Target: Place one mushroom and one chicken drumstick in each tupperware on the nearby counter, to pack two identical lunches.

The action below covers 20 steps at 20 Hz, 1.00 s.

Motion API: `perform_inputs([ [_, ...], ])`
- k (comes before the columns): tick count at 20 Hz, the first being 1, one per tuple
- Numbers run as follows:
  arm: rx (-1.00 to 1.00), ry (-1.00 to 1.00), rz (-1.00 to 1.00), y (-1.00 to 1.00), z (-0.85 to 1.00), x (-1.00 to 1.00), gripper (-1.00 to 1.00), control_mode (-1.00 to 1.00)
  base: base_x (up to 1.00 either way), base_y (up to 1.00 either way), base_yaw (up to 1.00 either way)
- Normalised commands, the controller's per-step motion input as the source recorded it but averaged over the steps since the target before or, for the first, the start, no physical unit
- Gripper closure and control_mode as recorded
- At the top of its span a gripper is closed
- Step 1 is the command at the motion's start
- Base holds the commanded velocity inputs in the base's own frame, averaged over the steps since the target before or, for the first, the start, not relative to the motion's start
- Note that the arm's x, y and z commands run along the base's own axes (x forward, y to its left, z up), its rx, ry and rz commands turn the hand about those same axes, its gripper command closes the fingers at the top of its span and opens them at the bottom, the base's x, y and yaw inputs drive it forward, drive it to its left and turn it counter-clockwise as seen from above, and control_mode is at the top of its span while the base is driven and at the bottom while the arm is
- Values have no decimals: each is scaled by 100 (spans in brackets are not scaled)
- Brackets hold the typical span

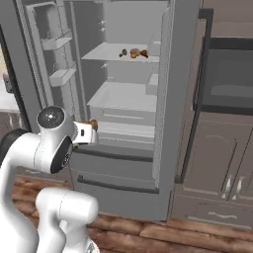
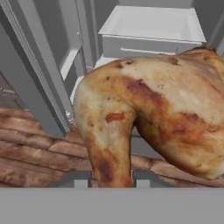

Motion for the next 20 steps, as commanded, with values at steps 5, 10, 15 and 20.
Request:
perform_inputs([
  [5,0,0,0,0,0,0,100,100,-53,63,0],
  [10,0,0,0,0,0,0,100,100,-28,99,0],
  [15,0,0,0,0,0,0,100,100,-19,100,-1],
  [20,0,0,0,0,0,0,100,100,-15,100,-5],
])
